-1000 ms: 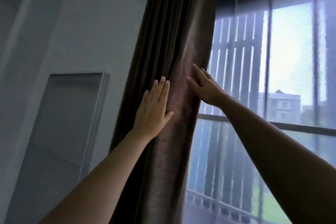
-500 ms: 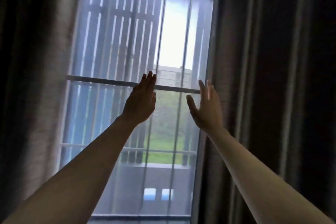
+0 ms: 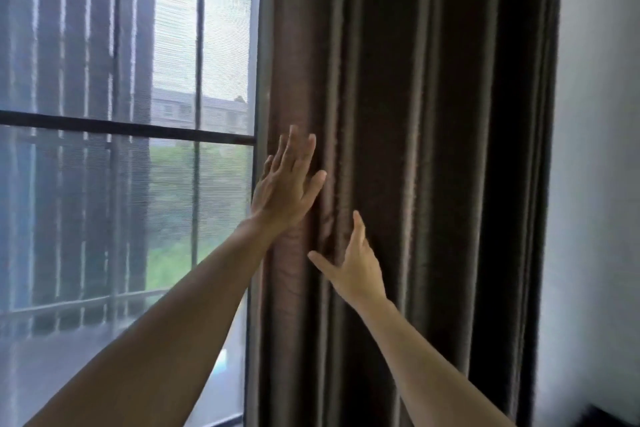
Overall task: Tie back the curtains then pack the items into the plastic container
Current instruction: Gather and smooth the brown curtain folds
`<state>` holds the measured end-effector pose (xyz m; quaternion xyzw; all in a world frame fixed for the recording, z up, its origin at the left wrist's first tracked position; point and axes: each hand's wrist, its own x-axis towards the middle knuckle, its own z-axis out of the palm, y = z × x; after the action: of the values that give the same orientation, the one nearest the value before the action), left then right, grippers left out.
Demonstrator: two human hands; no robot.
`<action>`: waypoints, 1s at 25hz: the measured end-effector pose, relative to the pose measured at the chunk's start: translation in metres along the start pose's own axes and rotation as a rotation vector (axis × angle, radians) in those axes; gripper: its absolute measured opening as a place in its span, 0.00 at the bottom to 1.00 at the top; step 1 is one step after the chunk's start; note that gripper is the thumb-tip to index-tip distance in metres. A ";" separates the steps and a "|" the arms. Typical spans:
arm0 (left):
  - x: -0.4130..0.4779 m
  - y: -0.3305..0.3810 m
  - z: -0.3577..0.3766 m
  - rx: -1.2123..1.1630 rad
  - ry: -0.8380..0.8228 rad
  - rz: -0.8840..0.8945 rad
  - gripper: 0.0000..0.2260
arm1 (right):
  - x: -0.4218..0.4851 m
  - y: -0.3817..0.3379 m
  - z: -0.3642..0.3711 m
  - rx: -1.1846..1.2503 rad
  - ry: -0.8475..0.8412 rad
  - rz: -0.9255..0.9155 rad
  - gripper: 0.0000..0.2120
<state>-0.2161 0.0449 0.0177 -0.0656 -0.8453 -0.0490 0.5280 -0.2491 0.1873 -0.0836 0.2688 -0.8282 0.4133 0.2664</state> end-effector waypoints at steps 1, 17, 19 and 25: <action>0.008 -0.001 0.014 0.015 -0.013 0.012 0.28 | 0.006 0.006 0.004 0.016 -0.015 0.027 0.46; 0.146 0.045 0.218 -0.208 -0.111 0.197 0.34 | 0.117 0.144 -0.002 0.136 0.389 0.397 0.32; 0.161 0.061 0.239 -0.277 -0.109 0.221 0.34 | 0.131 0.167 -0.011 -0.035 0.407 0.400 0.25; 0.203 0.140 0.327 -0.396 -0.121 0.318 0.33 | 0.168 0.259 -0.059 -0.312 0.725 0.427 0.25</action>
<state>-0.5711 0.2445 0.0591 -0.3028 -0.8284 -0.1258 0.4542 -0.5287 0.3317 -0.0821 -0.1139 -0.7707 0.3966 0.4855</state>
